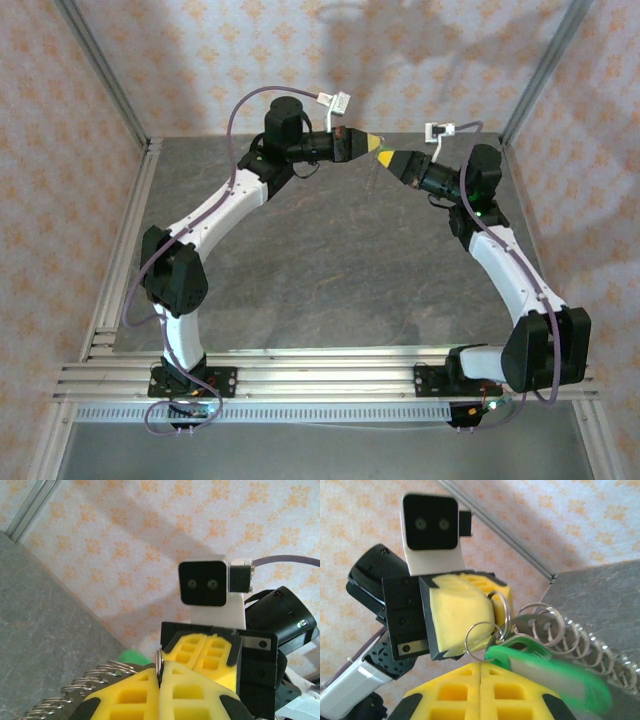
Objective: Put the keys on the keyring
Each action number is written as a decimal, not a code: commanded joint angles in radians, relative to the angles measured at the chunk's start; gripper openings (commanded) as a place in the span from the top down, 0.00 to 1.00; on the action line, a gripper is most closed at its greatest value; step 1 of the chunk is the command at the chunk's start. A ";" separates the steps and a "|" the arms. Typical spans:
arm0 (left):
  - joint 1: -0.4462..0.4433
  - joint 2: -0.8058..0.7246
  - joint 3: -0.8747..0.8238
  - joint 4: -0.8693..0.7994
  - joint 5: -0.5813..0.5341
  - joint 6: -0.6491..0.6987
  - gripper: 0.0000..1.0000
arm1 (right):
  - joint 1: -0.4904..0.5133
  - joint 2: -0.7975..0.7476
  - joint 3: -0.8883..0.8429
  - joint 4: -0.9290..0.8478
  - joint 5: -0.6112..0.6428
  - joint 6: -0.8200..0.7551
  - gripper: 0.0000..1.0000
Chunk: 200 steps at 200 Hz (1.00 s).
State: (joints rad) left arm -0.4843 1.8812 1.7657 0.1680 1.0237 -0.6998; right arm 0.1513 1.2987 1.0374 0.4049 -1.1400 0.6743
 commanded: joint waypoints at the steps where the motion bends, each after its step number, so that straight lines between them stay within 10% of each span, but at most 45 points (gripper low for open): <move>1: 0.001 -0.050 -0.004 0.084 -0.017 -0.018 1.00 | 0.038 0.006 0.004 -0.006 -0.008 -0.059 1.00; 68: 0.003 -0.049 -0.009 0.090 -0.024 -0.019 1.00 | -0.043 -0.087 -0.077 -0.027 0.007 -0.067 1.00; 104: 0.003 -0.051 -0.009 0.094 -0.024 -0.019 1.00 | -0.112 -0.159 -0.111 0.041 0.052 0.009 0.81; 200: 0.003 -0.051 -0.018 0.099 -0.028 -0.018 1.00 | -0.042 -0.121 -0.045 -0.009 0.489 0.206 0.73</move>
State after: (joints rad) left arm -0.4843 1.8782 1.7565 0.1993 1.0084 -0.7105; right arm 0.0681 1.1679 0.9310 0.4095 -0.7639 0.8543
